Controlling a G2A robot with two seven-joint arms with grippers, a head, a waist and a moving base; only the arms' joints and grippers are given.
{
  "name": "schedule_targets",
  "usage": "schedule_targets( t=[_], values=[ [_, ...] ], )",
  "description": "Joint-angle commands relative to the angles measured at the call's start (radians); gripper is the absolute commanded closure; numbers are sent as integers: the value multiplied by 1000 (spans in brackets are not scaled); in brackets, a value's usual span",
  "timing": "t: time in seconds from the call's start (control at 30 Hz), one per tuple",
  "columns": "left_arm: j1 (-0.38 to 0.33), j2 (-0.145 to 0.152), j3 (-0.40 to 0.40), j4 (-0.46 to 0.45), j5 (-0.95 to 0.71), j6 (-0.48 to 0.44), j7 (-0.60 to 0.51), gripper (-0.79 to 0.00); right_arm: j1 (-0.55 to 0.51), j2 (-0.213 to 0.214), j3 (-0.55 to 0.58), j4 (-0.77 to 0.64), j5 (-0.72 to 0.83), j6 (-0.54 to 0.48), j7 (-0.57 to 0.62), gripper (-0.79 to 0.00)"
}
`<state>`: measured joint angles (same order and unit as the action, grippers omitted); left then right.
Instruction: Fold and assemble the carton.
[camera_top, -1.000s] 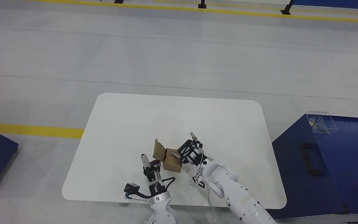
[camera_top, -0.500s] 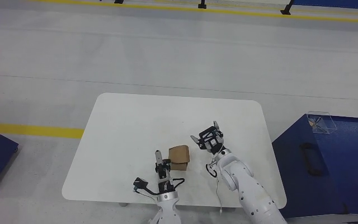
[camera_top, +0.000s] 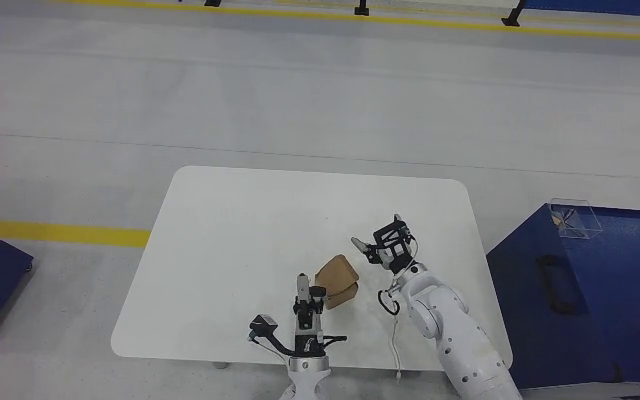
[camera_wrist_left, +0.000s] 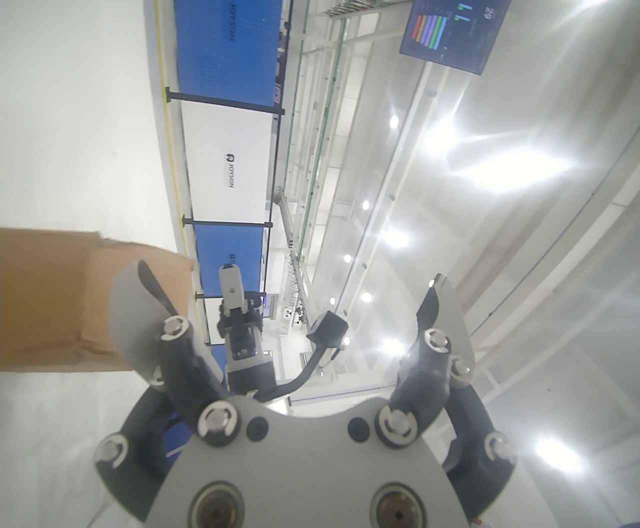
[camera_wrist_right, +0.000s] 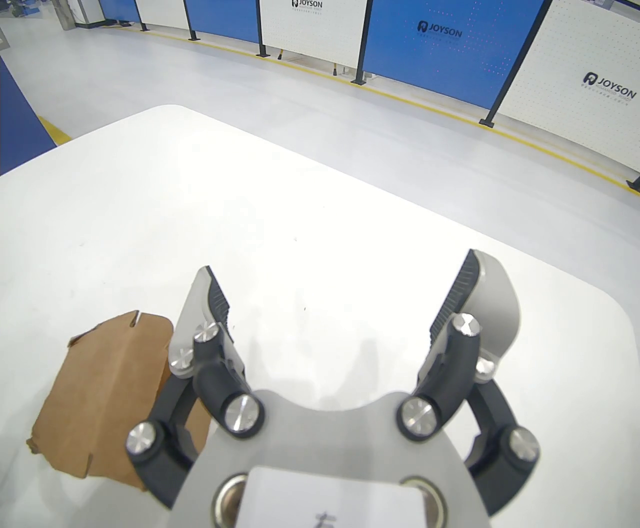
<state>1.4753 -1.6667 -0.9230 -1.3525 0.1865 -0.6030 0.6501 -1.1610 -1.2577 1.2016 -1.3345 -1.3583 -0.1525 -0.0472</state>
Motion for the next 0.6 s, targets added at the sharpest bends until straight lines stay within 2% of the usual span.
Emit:
schedule_targets(
  t=[0.0, 0.07, 0.1, 0.17, 0.27, 0.4, 0.47, 0.57],
  values=[
    [-2, 0, 1, 4, -20, 1, 0, -785, 0, 0, 0, 0, 0, 0, 0, -785],
    [-2, 0, 1, 4, -20, 1, 0, -785, -4, 1, -4, -2, -24, -3, 4, -785],
    [0, 0, -3, 1, -42, 36, -25, -785, -7, 3, -5, -5, -50, -1, 13, -785],
    [-16, 3, -32, -22, -47, 189, -58, -785, -17, 3, 4, -20, -35, 13, 12, -785],
    [-19, 15, -59, -108, -87, 422, -248, -785, -31, 4, 14, -39, -42, 25, 31, -785],
    [7, 40, -121, -259, -38, 652, -431, -785, -45, 2, 18, -51, -16, 31, 77, -785],
    [33, 51, -144, -325, -41, 711, -514, -785, -45, 0, 16, -48, 32, 13, 134, -785],
    [41, 53, -153, -348, -37, 719, -521, -785, -39, -2, 17, -58, 37, 19, 138, -785]
  ],
)
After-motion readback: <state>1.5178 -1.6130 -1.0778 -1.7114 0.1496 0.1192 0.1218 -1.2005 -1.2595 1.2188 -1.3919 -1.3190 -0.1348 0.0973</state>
